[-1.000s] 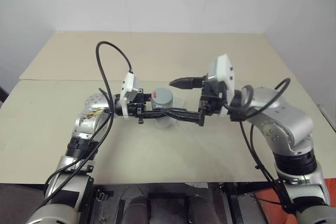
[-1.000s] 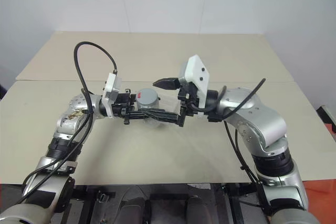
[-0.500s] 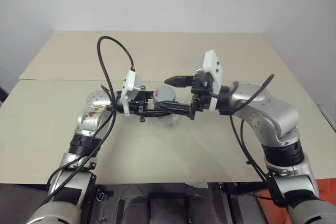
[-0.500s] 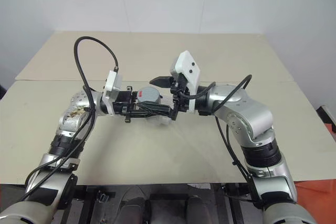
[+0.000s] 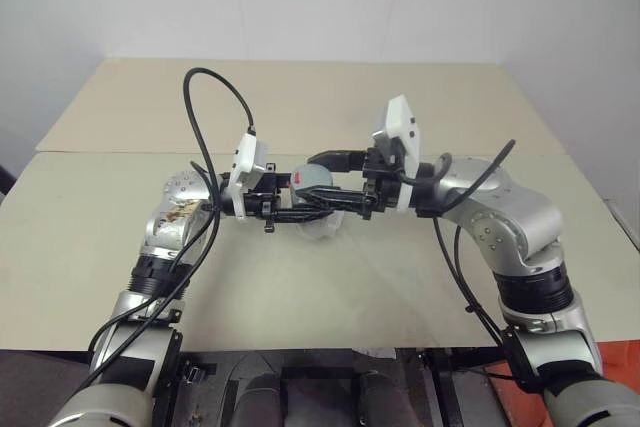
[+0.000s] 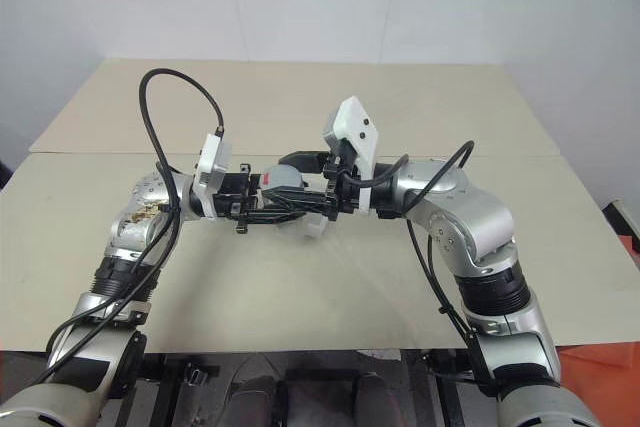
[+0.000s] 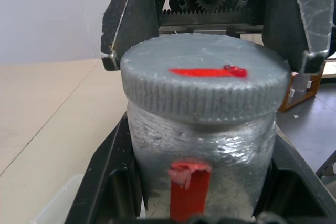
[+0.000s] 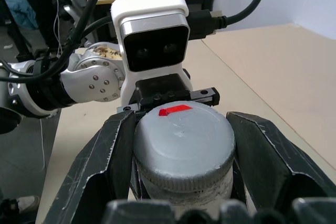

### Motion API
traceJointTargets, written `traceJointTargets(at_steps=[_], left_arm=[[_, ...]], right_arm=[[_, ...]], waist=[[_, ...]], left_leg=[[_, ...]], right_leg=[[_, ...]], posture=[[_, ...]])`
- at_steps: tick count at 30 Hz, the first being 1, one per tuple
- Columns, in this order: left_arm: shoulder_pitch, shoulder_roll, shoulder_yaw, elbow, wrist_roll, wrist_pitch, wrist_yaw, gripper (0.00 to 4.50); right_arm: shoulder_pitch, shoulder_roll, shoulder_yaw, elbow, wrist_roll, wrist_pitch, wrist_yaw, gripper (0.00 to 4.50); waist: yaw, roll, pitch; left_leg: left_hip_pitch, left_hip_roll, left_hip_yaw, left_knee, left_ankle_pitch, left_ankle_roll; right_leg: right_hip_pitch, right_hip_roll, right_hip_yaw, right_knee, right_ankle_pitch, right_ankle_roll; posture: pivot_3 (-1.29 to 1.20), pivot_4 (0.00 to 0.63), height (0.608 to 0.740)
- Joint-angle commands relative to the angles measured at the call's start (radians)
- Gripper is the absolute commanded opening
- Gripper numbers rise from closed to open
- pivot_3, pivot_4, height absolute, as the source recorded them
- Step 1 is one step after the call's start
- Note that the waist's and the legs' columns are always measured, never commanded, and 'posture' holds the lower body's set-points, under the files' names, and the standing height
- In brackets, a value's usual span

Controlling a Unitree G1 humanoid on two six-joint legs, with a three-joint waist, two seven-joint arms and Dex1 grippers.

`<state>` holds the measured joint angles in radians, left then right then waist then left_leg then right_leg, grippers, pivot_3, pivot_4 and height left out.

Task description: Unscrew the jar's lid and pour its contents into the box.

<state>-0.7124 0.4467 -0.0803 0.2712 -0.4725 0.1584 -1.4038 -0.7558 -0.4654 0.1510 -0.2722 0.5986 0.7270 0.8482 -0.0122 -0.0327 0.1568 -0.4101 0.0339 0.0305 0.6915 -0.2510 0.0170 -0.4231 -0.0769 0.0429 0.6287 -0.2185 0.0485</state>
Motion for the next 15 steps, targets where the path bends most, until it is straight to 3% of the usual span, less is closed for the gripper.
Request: traceJointTargets(at_steps=[1,9,15], left_arm=[[-0.030,0.002,0.023,-0.036,-0.036,0.028,-0.017,2.08],[-0.028,0.032,0.014,-0.113,-0.084,0.119,-0.141,2.08],[-0.022,0.041,0.007,-0.158,-0.099,0.150,-0.171,2.08]], right_arm=[[-0.006,-0.003,0.017,0.010,-0.022,-0.080,0.076,2.73],[-0.110,-0.001,0.071,0.285,-0.055,-0.291,0.451,2.73],[-0.249,0.063,0.098,0.573,-0.100,-0.392,0.641,2.73]], waist=[[0.000,0.000,0.000],[-0.002,0.000,0.000],[-0.004,0.001,0.001]], left_leg=[[0.000,0.000,0.000,0.000,0.000,0.000],[0.000,0.000,0.000,0.000,0.000,0.000],[0.001,0.000,0.000,0.000,0.000,0.000]], right_leg=[[0.000,0.000,0.000,0.000,0.000,0.000],[0.000,0.000,0.000,-0.001,0.000,0.000],[0.000,0.001,0.000,0.001,0.000,0.000]], posture=[[0.00,0.150,0.740],[0.00,0.150,0.740],[0.00,0.150,0.740]])
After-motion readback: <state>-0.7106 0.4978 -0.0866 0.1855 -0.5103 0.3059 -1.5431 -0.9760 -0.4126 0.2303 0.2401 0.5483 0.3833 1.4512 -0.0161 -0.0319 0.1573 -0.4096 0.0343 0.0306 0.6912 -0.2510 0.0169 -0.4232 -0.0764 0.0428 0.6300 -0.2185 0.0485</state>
